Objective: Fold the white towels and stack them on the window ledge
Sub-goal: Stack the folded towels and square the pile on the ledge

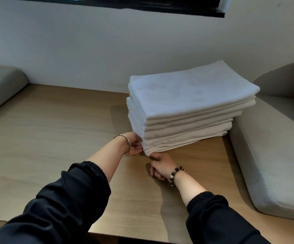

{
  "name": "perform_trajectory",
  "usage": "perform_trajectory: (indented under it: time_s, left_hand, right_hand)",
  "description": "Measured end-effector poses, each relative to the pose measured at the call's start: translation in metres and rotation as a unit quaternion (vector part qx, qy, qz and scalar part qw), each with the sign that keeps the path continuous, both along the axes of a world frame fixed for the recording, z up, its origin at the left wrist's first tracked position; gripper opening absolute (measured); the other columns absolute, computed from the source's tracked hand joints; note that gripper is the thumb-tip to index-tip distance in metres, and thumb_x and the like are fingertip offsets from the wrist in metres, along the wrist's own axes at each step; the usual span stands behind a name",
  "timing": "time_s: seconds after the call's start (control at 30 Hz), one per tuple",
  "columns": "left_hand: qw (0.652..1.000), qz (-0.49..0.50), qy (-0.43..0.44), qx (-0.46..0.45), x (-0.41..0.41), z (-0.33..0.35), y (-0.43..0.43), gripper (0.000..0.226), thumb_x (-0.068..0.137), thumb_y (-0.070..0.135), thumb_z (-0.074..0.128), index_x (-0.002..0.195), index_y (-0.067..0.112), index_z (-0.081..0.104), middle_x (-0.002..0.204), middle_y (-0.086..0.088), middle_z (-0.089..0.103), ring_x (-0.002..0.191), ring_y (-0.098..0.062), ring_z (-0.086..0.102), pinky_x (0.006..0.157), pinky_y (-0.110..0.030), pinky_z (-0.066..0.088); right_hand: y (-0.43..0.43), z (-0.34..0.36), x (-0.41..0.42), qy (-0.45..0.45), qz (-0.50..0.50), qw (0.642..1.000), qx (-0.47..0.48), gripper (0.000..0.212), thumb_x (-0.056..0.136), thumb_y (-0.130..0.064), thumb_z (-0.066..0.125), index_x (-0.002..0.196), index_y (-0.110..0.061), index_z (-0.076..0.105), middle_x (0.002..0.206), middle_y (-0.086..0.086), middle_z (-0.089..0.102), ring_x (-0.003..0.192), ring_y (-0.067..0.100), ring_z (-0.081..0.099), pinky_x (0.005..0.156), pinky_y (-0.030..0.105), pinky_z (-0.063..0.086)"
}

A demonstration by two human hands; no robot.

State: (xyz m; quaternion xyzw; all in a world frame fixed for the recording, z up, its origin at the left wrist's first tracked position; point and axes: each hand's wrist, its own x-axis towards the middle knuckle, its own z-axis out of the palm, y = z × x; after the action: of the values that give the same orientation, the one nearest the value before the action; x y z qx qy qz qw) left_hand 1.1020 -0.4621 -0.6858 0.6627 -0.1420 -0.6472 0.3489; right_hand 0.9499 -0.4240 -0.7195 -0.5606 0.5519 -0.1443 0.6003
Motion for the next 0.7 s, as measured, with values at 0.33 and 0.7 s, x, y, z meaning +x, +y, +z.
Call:
perform_trajectory:
  time_s: [0.33, 0.7]
  left_hand:
    - [0.999, -0.036, 0.028, -0.017, -0.001, -0.004, 0.022, 0.034, 0.097, 0.033, 0.05, 0.119, 0.007, 0.048, 0.122, -0.015, 0.058, 0.111, -0.03, 0.058, 0.088, -0.036, 0.045]
    - [0.998, -0.051, 0.038, -0.018, -0.01, 0.002, 0.028, 0.028, 0.089, 0.029, 0.064, 0.097, 0.003, 0.058, 0.088, -0.012, 0.063, 0.063, -0.022, 0.067, 0.069, -0.029, 0.055]
  right_hand:
    - [-0.028, 0.002, -0.037, -0.232, -0.373, 0.881, 0.175, 0.024, 0.099, -0.01, 0.043, 0.078, -0.003, 0.051, 0.061, 0.008, 0.051, 0.045, 0.013, 0.039, 0.032, 0.015, 0.032]
    - [-0.051, 0.021, -0.05, -0.146, -0.296, 0.933, 0.143, 0.029, 0.1, -0.021, 0.046, 0.075, -0.007, 0.05, 0.068, 0.002, 0.046, 0.056, 0.008, 0.037, 0.038, 0.015, 0.035]
